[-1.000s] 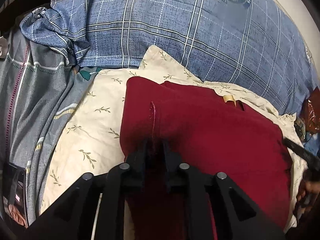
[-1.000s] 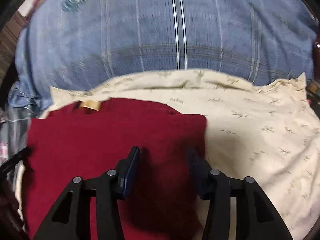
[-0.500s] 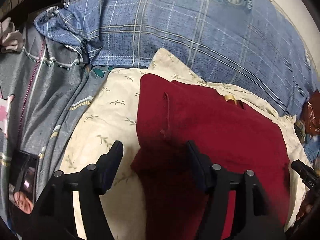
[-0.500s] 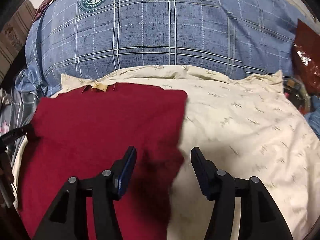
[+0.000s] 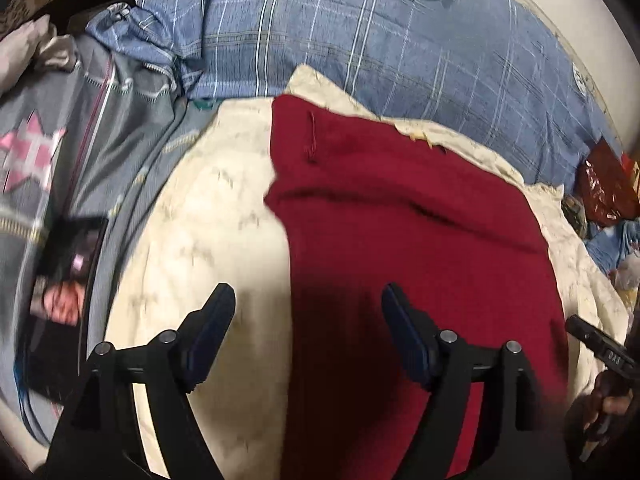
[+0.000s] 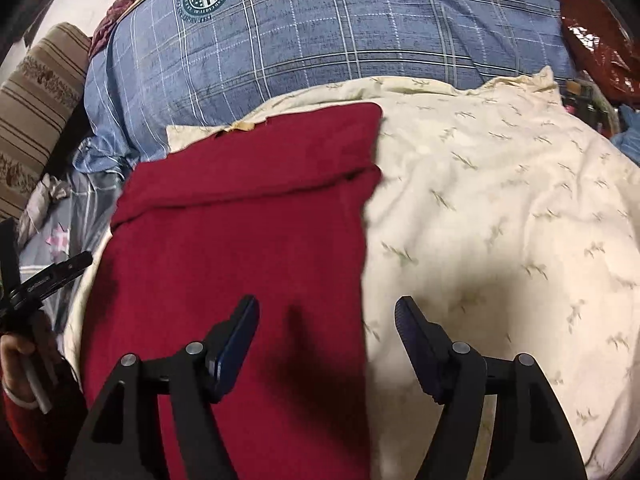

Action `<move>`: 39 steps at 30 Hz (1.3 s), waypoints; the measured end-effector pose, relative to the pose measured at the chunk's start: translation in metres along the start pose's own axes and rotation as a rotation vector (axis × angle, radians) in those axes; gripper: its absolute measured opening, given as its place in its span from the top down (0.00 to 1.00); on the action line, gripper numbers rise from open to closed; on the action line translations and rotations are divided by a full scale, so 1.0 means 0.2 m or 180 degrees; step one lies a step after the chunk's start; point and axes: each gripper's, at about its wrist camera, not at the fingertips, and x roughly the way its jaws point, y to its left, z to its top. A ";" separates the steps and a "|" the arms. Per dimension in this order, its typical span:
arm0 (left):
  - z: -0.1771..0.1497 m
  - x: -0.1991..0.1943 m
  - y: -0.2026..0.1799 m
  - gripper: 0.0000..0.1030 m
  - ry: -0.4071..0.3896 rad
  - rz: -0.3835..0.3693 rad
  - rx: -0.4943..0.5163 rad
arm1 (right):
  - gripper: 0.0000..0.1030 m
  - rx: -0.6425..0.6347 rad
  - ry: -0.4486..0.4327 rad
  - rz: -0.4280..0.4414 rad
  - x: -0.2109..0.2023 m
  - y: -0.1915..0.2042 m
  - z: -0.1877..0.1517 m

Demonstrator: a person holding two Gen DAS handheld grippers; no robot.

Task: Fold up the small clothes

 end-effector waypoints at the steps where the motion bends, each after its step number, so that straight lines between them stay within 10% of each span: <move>1: -0.03 -0.01 0.00 0.27 0.0010 0.0005 0.0010 | 0.31 0.0027 0.0026 0.0005 0.01 0.00 -0.02; 4: -0.12 0.00 -0.01 0.27 0.0073 0.0031 0.0047 | 0.47 -0.0007 0.0138 0.0012 0.07 -0.01 -0.05; 8: -0.18 0.00 0.00 0.27 0.0097 0.0098 0.0093 | 0.93 -0.0314 0.0006 -0.0182 0.02 0.03 -0.07; 18: -0.31 -0.08 0.01 0.27 0.0088 0.0218 0.0151 | 0.85 -0.0130 0.0009 0.0012 -0.14 -0.04 -0.15; 21: -0.34 -0.10 0.01 0.27 0.0080 0.0258 0.0189 | 0.56 -0.0132 0.0084 0.0137 -0.21 -0.03 -0.24; 39: -0.56 -0.22 0.04 0.27 0.0363 0.0010 0.0241 | 0.42 0.0054 0.0703 0.0546 -0.24 -0.15 -0.53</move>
